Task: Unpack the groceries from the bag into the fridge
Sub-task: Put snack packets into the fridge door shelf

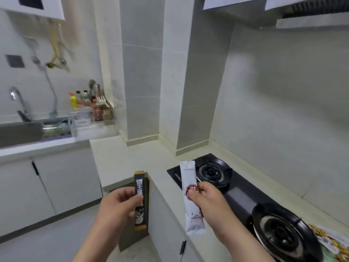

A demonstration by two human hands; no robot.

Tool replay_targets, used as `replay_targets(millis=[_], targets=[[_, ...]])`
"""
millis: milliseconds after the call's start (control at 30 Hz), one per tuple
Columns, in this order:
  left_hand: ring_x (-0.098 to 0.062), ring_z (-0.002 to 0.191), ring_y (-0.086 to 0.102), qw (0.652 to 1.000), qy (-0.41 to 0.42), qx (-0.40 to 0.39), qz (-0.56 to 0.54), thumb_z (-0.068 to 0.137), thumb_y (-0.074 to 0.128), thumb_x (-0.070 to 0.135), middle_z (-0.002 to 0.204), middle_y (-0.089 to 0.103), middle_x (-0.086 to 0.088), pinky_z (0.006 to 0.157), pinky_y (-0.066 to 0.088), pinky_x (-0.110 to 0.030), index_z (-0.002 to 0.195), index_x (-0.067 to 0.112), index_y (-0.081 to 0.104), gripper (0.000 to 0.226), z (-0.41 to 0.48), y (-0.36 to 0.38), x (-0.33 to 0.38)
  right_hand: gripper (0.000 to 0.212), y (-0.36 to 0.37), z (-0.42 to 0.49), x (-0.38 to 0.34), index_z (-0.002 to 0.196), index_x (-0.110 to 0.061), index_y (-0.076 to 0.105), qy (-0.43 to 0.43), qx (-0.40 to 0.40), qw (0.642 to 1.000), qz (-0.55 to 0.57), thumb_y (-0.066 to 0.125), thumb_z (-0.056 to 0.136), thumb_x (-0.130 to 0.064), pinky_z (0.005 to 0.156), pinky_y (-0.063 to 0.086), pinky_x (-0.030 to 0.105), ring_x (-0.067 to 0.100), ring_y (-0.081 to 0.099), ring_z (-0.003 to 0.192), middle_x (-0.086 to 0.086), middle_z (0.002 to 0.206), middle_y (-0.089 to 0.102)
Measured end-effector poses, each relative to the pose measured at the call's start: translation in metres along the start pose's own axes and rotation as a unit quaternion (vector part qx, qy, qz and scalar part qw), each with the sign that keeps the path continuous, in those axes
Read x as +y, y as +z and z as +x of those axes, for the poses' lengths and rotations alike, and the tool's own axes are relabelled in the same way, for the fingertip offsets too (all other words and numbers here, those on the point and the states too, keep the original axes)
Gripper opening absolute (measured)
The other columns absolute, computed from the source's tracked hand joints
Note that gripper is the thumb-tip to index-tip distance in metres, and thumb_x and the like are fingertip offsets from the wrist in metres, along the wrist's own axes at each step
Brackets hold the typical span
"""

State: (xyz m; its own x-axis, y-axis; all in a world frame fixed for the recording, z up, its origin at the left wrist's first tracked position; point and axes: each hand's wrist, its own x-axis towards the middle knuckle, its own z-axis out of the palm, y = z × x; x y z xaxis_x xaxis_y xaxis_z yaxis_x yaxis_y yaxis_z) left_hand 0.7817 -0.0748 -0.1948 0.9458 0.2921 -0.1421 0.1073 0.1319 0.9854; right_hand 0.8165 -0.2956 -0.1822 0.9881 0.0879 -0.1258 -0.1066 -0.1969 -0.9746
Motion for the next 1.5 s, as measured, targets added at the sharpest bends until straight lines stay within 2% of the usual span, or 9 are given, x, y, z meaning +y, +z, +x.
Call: replay_targets(millis=[100,233,367,600,733,900,1033,1233,1500], targets=[[-0.01,0.051,0.057,0.999,0.013,0.041,-0.003,0.087,0.064,-0.003,0.075,0.071,-0.01,0.06,0.045,-0.028,0.088,0.003,0.072,0.01,-0.018,-0.049,0.007,0.007,0.043,-0.003,-0.013,0.096,-0.014,0.065,-0.021,-0.04,0.999,-0.004,0.062,0.095,-0.02,0.063,0.053,0.025,0.012,0.067,0.074,0.004,0.083,0.071],[-0.006,0.045,0.058,0.991,0.04,0.129,-0.019,0.088,0.061,-0.006,0.062,0.068,0.0,0.046,0.049,-0.019,0.088,0.0,0.068,0.01,-0.05,-0.106,0.018,0.006,0.102,-0.009,-0.028,0.097,-0.017,0.066,-0.031,-0.113,0.993,-0.003,0.062,0.094,-0.022,0.08,0.06,0.041,0.019,0.072,0.084,0.002,0.089,0.075],[-0.008,0.051,0.061,0.976,0.048,0.211,-0.018,0.088,0.062,-0.006,0.068,0.069,-0.004,0.048,0.051,-0.02,0.088,0.0,0.07,0.01,-0.083,-0.145,0.02,0.008,0.149,-0.019,-0.038,0.099,-0.014,0.064,-0.038,-0.195,0.98,0.028,0.062,0.095,-0.02,0.073,0.059,0.034,0.021,0.073,0.083,0.002,0.085,0.075],[-0.013,0.058,0.062,0.942,0.056,0.33,-0.011,0.088,0.062,-0.006,0.074,0.069,-0.009,0.06,0.051,-0.03,0.089,0.001,0.07,0.009,-0.132,-0.151,0.023,0.011,0.179,-0.019,-0.037,0.103,-0.013,0.064,-0.053,-0.307,0.95,0.032,0.061,0.096,-0.022,0.064,0.055,0.029,0.016,0.071,0.075,0.001,0.083,0.075],[-0.017,0.06,0.062,0.921,0.064,0.385,-0.003,0.088,0.063,-0.005,0.075,0.07,-0.011,0.051,0.05,-0.023,0.089,0.0,0.07,0.009,-0.157,-0.145,0.029,0.011,0.183,-0.01,-0.039,0.103,-0.013,0.065,-0.057,-0.353,0.933,0.04,0.061,0.096,-0.021,0.073,0.057,0.041,0.02,0.071,0.075,0.003,0.082,0.075],[-0.026,0.075,0.066,0.886,0.081,0.456,-0.005,0.084,0.071,0.003,0.087,0.074,-0.017,0.072,0.05,-0.042,0.094,0.002,0.072,0.009,-0.198,-0.149,0.032,0.01,0.204,-0.02,-0.049,0.104,-0.012,0.064,-0.073,-0.426,0.9,0.048,0.062,0.095,-0.018,0.069,0.057,0.039,0.018,0.07,0.071,0.003,0.079,0.075],[-0.018,0.065,0.065,0.854,0.102,0.51,-0.017,0.088,0.063,-0.004,0.079,0.074,-0.012,0.064,0.048,-0.031,0.09,0.001,0.071,0.01,-0.232,-0.145,0.033,0.011,0.223,-0.039,-0.056,0.104,-0.011,0.064,-0.083,-0.48,0.872,0.045,0.063,0.094,-0.018,0.066,0.056,0.034,0.015,0.07,0.069,0.003,0.08,0.074],[-0.026,0.072,0.059,0.807,0.127,0.575,-0.041,0.075,0.076,0.004,0.081,0.071,-0.017,0.069,0.044,-0.036,0.092,-0.001,0.071,0.018,-0.287,-0.146,0.034,0.008,0.252,-0.083,-0.068,0.097,-0.01,0.067,-0.105,-0.558,0.823,0.024,0.067,0.091,-0.016,0.061,0.047,0.029,0.013,0.067,0.066,0.003,0.078,0.073],[-0.018,0.062,0.065,0.747,0.146,0.649,-0.014,0.089,0.061,-0.004,0.077,0.073,-0.012,0.063,0.051,-0.032,0.091,0.0,0.07,0.01,-0.364,-0.171,0.04,0.012,0.3,-0.172,-0.098,0.088,-0.009,0.068,-0.13,-0.65,0.749,0.009,0.074,0.08,-0.016,0.062,0.042,0.026,0.007,0.059,0.057,0.004,0.074,0.07]])
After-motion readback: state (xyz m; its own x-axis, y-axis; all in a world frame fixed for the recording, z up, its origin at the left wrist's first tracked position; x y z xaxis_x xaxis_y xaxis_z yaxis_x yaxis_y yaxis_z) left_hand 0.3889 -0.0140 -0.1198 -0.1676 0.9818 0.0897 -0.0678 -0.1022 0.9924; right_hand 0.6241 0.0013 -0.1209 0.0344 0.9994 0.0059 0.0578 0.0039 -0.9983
